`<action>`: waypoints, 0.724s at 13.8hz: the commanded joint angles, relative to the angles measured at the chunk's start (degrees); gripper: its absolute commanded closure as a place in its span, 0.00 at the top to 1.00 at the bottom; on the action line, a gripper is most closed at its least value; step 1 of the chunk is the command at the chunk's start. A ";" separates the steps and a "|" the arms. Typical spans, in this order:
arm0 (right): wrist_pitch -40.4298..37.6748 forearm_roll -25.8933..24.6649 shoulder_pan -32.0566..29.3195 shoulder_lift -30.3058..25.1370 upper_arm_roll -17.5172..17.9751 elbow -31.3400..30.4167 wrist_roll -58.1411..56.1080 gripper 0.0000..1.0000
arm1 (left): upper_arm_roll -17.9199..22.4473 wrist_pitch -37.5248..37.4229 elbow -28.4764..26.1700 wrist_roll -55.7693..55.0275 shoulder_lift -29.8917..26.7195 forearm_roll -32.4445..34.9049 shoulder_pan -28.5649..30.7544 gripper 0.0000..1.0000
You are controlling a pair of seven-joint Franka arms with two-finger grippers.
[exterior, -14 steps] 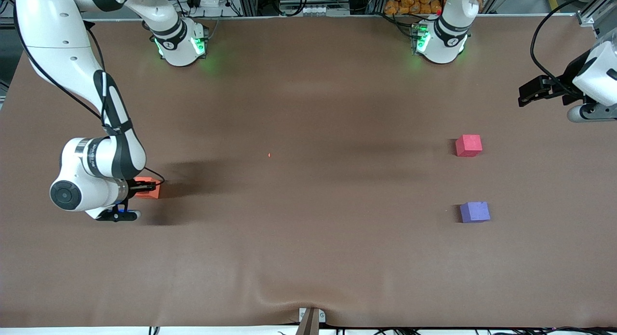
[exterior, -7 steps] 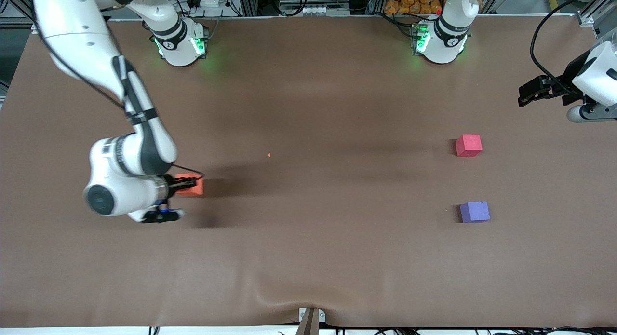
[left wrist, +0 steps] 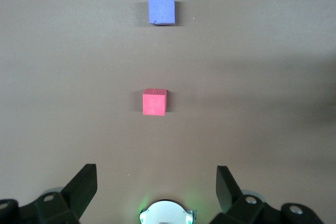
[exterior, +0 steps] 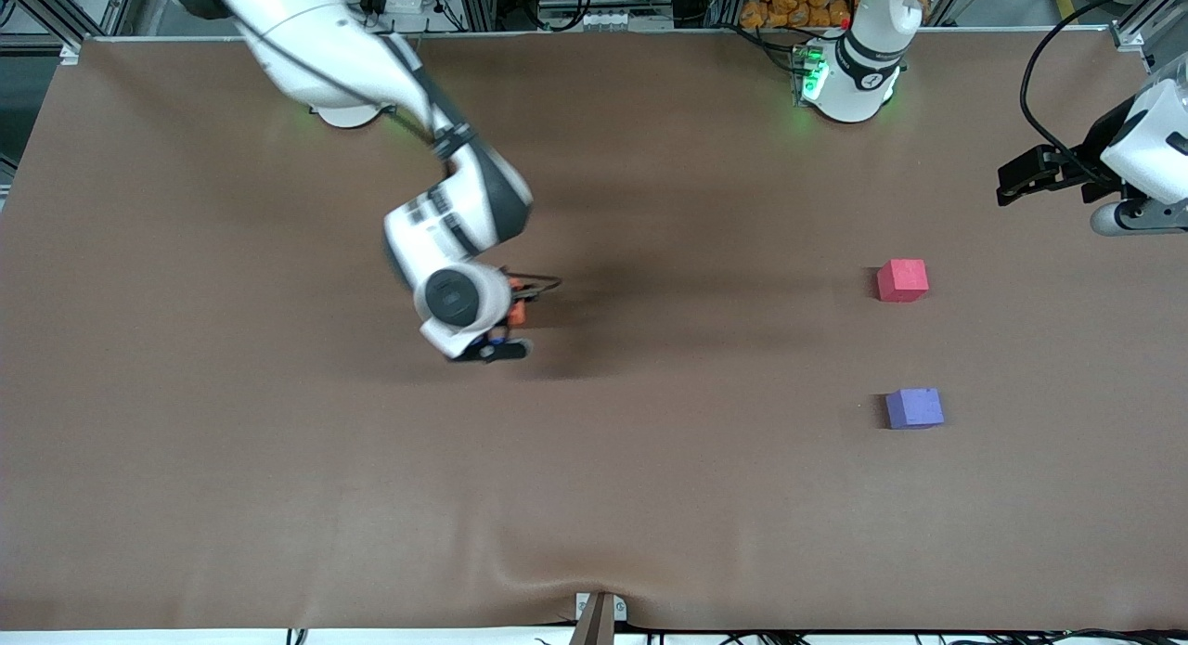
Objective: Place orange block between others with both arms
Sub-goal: 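Carry the orange cube with the right gripper toward the table middle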
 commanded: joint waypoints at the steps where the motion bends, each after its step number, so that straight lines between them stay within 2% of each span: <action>1: 3.58 0.41 2.93 3.74 -0.74 1.88 4.24 0.00 | -0.27 0.28 0.02 0.04 -0.21 0.36 0.15 1.00; 3: 5.52 0.32 4.61 5.24 -0.83 1.79 6.27 0.06 | -0.27 0.28 0.02 -0.04 -0.21 0.36 0.15 1.00; 5: 7.63 0.41 4.70 6.12 -0.83 1.79 7.76 0.23 | -0.27 0.28 0.02 -0.04 -0.21 0.36 0.24 1.00; 6: 7.99 0.41 4.70 6.21 -0.74 1.79 8.55 0.64 | -0.27 0.28 0.02 0.04 -0.21 0.36 0.15 1.00; 7: 7.99 -0.03 4.70 6.21 -0.83 1.79 8.47 1.00 | -0.27 0.28 0.02 0.05 -0.21 0.36 0.15 1.00; 10: 6.86 0.14 3.30 5.68 -1.00 5.28 8.04 1.00 | -0.27 0.28 -0.07 0.04 -0.12 0.36 0.07 1.00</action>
